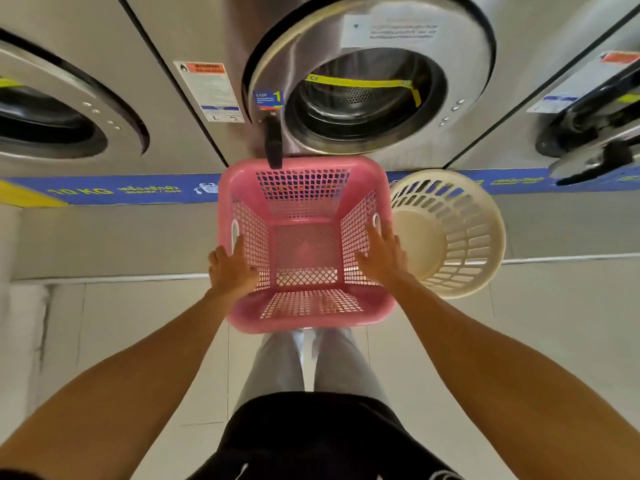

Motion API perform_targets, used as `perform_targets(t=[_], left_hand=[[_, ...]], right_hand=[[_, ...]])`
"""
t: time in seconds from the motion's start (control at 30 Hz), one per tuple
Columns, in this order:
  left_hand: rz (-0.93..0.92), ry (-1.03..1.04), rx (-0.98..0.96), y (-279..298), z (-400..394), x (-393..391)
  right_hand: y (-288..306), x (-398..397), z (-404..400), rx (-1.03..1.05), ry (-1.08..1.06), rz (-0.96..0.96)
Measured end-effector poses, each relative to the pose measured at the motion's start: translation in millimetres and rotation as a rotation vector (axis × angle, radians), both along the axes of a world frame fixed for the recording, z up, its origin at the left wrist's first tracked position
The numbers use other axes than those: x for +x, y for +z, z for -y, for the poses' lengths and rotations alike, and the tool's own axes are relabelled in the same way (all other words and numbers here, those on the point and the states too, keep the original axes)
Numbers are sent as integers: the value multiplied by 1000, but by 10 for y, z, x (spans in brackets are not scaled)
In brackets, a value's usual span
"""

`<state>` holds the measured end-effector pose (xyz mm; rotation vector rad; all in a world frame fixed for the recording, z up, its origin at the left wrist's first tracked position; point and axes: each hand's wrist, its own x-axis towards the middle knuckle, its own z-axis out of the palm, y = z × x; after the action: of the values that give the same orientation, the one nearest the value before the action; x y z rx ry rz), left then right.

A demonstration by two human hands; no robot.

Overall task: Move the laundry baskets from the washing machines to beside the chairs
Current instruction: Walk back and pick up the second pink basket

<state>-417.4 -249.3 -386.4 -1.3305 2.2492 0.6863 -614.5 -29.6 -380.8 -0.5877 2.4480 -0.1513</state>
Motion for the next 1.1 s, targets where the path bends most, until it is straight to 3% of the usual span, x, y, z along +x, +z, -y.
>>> perform_targets(t=[0.13,0.33,0.43,0.63,0.9,1.1], left_hand=[[-76,65,-133,-285,105,-149],[-122,248,-122,-612,239,-279],[-113,200,-179,-682,252,-211],[11,129,-178,-600,296,-68],[148,216,-123,-130,111,384],[193,323,-196,131,-139,710]], right_hand=[[-281,-191,11,31,-35,-68],[-658,-306,-7,-1,-162,-28],[-726,-345,-17,-37,-190,-59],[-622,-404,-40,6,-68,-62],[-244,-288,21,17,23,-10],[-21,-181,161,11,175,7]])
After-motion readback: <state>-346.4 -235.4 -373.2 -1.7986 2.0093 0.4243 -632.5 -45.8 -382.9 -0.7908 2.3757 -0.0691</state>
